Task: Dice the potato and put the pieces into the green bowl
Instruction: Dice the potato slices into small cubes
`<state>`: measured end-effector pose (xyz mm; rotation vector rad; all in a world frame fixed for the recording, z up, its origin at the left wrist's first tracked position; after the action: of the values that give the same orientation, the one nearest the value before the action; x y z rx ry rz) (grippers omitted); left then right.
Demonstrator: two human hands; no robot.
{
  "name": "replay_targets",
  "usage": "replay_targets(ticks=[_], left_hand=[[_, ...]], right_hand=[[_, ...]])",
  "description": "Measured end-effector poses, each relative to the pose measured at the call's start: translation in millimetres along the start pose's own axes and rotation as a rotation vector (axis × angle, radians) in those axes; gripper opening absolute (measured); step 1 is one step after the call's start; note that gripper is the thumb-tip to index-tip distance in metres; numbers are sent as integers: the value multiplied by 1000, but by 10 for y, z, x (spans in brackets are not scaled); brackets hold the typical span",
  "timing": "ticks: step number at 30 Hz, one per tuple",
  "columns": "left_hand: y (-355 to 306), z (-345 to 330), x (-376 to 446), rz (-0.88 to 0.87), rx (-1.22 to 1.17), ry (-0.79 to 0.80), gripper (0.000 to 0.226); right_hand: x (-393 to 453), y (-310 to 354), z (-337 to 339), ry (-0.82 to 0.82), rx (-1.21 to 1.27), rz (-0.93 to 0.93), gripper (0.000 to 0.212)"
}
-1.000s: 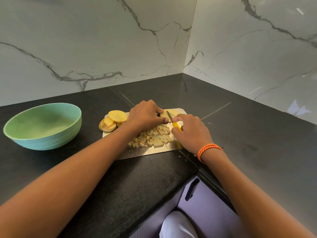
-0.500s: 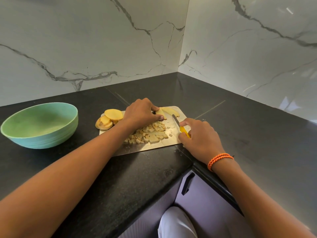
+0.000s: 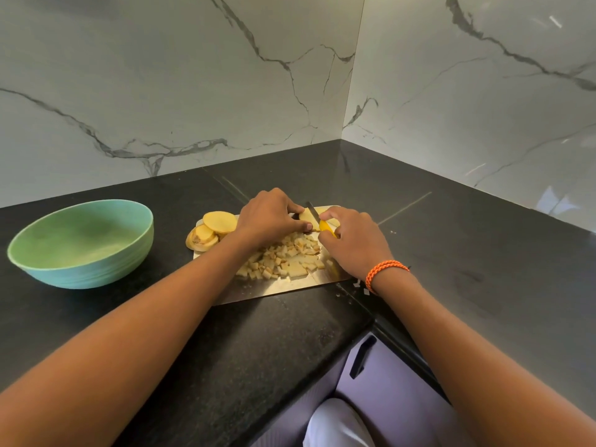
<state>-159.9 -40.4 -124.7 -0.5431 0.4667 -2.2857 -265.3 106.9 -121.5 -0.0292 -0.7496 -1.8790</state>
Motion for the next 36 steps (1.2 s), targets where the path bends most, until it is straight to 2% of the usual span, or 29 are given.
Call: replay_targets(ticks=[10, 25, 32, 36], left_hand=[[-20, -17, 12, -27, 62, -6, 51], [-47, -12, -22, -29, 38, 7, 52], [-39, 1, -17, -25, 1, -4, 53], [-10, 23, -5, -12, -45, -9, 46]], right_hand=[[-22, 50, -46, 32, -48, 22, 37], [-555, -141, 315, 66, -103, -11, 35], [-492, -176, 368, 23, 8, -13, 31], [-336, -141, 310, -33, 71, -14, 30]])
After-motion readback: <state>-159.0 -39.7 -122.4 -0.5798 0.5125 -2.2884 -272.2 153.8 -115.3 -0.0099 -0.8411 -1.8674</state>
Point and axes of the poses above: each hand's wrist, its own x-axis towards the middle knuckle, its own z-axis out of the back of the hand, y = z × x, the point moved 5 cm from there along x, towards the middle knuckle, and after that the axes turned 1 degree about x, right-handed, at the moved point
